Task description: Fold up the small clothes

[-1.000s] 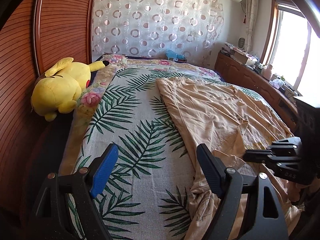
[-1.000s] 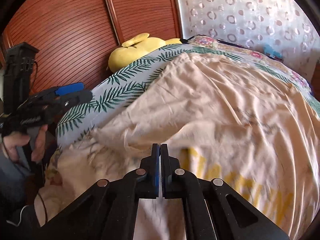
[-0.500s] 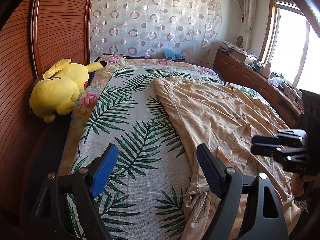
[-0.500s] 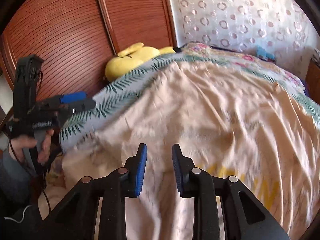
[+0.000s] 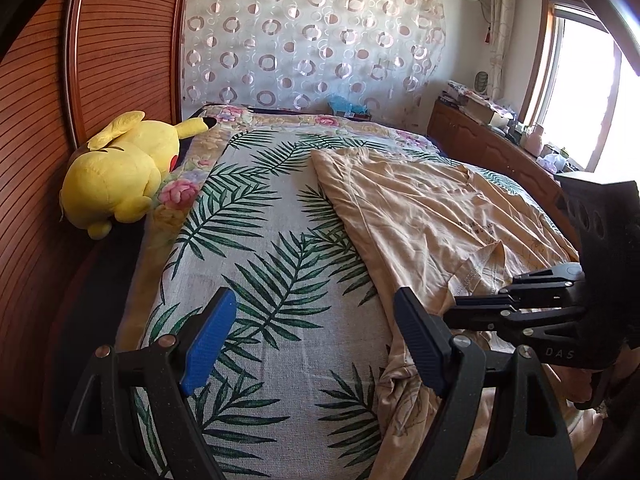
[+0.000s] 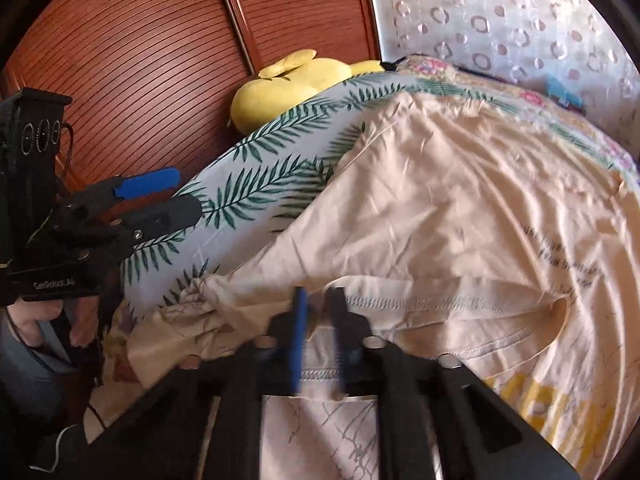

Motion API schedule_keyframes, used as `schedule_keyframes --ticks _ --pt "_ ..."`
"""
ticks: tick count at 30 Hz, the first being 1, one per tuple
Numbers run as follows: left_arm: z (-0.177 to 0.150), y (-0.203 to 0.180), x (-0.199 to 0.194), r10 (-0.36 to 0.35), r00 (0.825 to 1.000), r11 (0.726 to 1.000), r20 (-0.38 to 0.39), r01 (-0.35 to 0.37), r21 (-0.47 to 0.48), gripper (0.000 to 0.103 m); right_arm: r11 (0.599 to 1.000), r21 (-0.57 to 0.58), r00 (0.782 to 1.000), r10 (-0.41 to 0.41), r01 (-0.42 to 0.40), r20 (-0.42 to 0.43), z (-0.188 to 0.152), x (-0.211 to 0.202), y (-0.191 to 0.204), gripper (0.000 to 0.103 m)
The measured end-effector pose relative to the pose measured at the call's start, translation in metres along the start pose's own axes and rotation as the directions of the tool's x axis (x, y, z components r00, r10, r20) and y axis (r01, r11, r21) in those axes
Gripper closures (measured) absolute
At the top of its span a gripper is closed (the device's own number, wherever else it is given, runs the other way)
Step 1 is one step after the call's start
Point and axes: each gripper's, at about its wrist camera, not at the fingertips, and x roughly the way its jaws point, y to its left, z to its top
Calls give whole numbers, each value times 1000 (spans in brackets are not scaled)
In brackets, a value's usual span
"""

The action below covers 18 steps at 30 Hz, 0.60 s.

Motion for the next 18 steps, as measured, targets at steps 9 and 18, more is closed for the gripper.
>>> schedule_keyframes --ticks 9,18 --pt "-1 0 2 0 1000 1000 3 0 6 22 999 6 998 34 -35 61 -24 -34 -1 102" --pt "7 -15 12 -4 1000 998 -3 4 57 22 998 41 996 -56 53 66 -47 -49 -22 85"
